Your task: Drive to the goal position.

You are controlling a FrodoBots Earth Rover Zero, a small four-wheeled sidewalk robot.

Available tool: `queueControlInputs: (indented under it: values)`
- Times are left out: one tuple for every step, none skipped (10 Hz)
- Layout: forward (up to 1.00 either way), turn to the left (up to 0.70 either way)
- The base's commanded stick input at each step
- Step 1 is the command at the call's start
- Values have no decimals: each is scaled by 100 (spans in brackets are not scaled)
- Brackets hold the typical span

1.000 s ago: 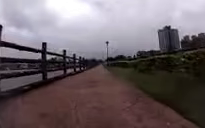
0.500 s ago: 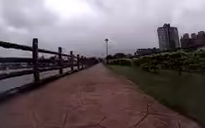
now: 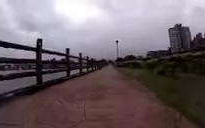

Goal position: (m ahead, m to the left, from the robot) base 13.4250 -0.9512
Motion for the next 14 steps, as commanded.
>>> queueControlInputs:
  values:
    - [100, 0]
    - [100, 0]
    - [100, 0]
    - [100, 0]
    - [100, 0]
    - [100, 0]
    - [100, 0]
    - [100, 0]
    - [100, 0]
    - [100, 0]
    - [100, 0]
    - [100, 0]
    - [100, 0]
    - [100, 0]
